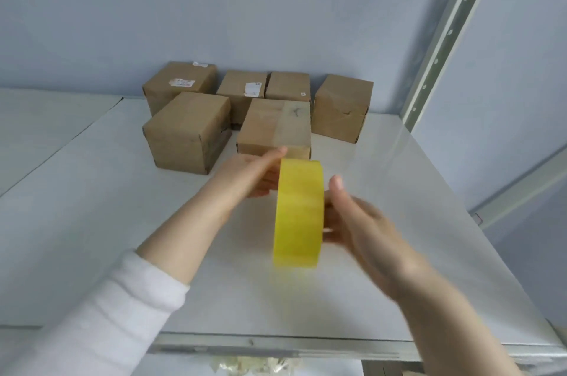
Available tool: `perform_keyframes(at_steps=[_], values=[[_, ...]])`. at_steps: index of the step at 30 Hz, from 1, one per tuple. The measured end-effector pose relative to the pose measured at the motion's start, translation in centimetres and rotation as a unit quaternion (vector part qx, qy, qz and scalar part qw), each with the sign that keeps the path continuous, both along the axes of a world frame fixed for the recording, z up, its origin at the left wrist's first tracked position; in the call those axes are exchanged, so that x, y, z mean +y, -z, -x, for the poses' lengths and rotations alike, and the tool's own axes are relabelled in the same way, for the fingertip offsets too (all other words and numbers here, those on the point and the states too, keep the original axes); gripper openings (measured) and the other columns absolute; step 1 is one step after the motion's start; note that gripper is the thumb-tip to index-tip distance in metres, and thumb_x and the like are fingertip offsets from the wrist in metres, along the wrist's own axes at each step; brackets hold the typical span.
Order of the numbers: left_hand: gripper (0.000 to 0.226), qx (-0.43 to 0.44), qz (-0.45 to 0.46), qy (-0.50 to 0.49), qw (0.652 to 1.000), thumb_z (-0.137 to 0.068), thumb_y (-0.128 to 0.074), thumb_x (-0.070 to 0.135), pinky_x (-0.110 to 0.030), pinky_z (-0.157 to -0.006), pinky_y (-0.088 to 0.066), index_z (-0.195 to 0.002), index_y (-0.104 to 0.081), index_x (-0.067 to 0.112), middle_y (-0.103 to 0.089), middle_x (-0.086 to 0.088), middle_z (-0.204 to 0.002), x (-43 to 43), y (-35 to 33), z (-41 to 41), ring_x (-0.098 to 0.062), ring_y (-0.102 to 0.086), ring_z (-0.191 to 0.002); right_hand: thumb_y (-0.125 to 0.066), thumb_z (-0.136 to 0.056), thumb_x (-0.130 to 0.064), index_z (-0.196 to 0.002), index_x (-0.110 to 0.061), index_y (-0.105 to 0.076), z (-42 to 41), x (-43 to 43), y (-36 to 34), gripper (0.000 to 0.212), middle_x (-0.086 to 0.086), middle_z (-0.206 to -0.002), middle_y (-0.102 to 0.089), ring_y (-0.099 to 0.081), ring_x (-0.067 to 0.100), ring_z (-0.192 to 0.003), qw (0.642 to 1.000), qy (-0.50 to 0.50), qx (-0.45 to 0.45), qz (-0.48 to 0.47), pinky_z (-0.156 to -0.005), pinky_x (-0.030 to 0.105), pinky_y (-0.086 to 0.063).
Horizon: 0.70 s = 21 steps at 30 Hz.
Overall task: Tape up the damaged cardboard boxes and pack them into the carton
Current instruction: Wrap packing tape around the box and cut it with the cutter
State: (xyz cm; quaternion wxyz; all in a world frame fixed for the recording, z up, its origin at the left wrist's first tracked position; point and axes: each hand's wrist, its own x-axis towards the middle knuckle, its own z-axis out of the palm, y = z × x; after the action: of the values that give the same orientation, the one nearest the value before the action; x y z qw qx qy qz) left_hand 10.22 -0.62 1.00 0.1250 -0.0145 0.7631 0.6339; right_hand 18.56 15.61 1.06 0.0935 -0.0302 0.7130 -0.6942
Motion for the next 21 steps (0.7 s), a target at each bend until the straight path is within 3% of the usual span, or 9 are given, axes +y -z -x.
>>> perform_keyframes(at_steps=[2,4,5,7,10,13,16,19,21], values=[[0.024,-0.050,-0.062,-0.003,0.997,-0.087,-0.060,0.038,-0.025,-0.068,-0.051,-0.087,-0.068,0.016,-0.073,-0.001,-0.080,0.2,-0.2,0.2,-0.013,-0.069,-0.076,-0.050,-0.079,-0.057,-0.088,-0.016,-0.067,1.6,2.9,0.5,0.045,0.002,-0.088,-0.073,-0.068,0.015,-0.084,0.993,0.071,0.044,-0.083,-0.073,0.026,-0.054],[0.019,-0.083,-0.094,0.010,0.992,-0.089,-0.057,0.034,-0.026,-0.068,-0.051,-0.090,-0.065,0.016,-0.071,0.001,-0.076,0.3,-0.3,0.3,-0.012,-0.067,-0.071,-0.055,-0.089,-0.042,-0.096,-0.022,-0.065,3.7,5.4,1.2,0.024,-0.003,-0.106,-0.065,-0.057,0.016,-0.104,0.938,0.114,0.098,-0.311,-0.084,0.024,-0.043],[0.018,-0.094,-0.098,0.014,0.991,-0.089,-0.055,0.032,-0.027,-0.070,-0.051,-0.090,-0.063,0.016,-0.069,0.001,-0.075,0.4,-0.4,0.3,-0.012,-0.066,-0.071,-0.056,-0.090,-0.039,-0.109,-0.023,-0.064,4.7,6.3,1.8,0.026,-0.002,-0.119,-0.056,-0.046,0.019,-0.117,0.901,0.087,0.107,-0.411,-0.093,0.024,-0.035],[0.016,-0.105,-0.099,0.013,0.989,-0.090,-0.054,0.031,-0.026,-0.069,-0.051,-0.090,-0.060,0.016,-0.067,0.001,-0.073,0.5,-0.7,0.4,-0.012,-0.065,-0.068,-0.058,-0.089,-0.037,-0.124,-0.025,-0.058,6.0,7.0,3.0,0.037,0.001,-0.132,-0.043,-0.025,0.022,-0.127,0.861,0.010,0.096,-0.499,-0.096,0.022,-0.022],[0.014,-0.102,-0.106,0.004,0.989,-0.090,-0.057,0.028,-0.026,-0.068,-0.053,-0.092,-0.062,0.015,-0.068,0.000,-0.075,0.6,-0.8,0.3,-0.012,-0.065,-0.070,-0.064,-0.085,-0.035,-0.105,-0.030,-0.064,6.5,6.9,3.6,0.021,-0.001,-0.122,-0.049,-0.029,0.020,-0.120,0.872,-0.029,0.113,-0.475,-0.085,0.019,-0.021],[0.008,-0.085,-0.112,-0.009,0.990,-0.089,-0.061,0.022,-0.023,-0.058,-0.055,-0.091,-0.064,0.014,-0.069,0.002,-0.066,0.6,-0.6,0.2,-0.009,-0.067,-0.062,-0.074,-0.077,-0.022,-0.083,-0.028,-0.060,6.6,7.1,3.2,0.017,-0.002,-0.099,-0.064,-0.054,0.013,-0.093,0.924,-0.011,0.100,-0.368,-0.072,0.024,-0.042],[0.012,-0.079,-0.116,-0.001,0.990,-0.088,-0.063,0.020,-0.023,-0.056,-0.055,-0.094,-0.066,0.011,-0.071,-0.001,-0.070,0.4,-0.4,0.4,-0.011,-0.068,-0.064,-0.074,-0.077,-0.010,-0.084,-0.025,-0.060,6.6,7.0,1.8,0.022,-0.001,-0.088,-0.065,-0.060,0.017,-0.082,0.953,0.060,0.124,-0.270,-0.067,0.027,-0.053],[0.013,-0.078,-0.115,0.007,0.990,-0.087,-0.064,0.022,-0.021,-0.052,-0.052,-0.090,-0.069,0.010,-0.071,0.000,-0.068,0.1,-0.2,0.7,-0.010,-0.068,-0.061,-0.070,-0.080,-0.009,-0.091,-0.030,-0.062,7.0,5.7,-0.5,0.025,-0.006,-0.091,-0.063,-0.061,0.009,-0.077,0.952,0.078,0.215,-0.203,-0.058,0.011,-0.050],[0.012,-0.084,-0.115,0.009,0.990,-0.086,-0.065,0.023,-0.020,-0.051,-0.051,-0.087,-0.069,0.011,-0.071,0.000,-0.067,0.0,0.0,0.8,-0.009,-0.068,-0.060,-0.071,-0.081,-0.013,-0.095,-0.028,-0.062,7.6,4.3,-2.0,0.022,-0.015,-0.089,-0.060,-0.059,-0.001,-0.076,0.931,0.075,0.278,-0.224,-0.061,0.004,-0.044]])
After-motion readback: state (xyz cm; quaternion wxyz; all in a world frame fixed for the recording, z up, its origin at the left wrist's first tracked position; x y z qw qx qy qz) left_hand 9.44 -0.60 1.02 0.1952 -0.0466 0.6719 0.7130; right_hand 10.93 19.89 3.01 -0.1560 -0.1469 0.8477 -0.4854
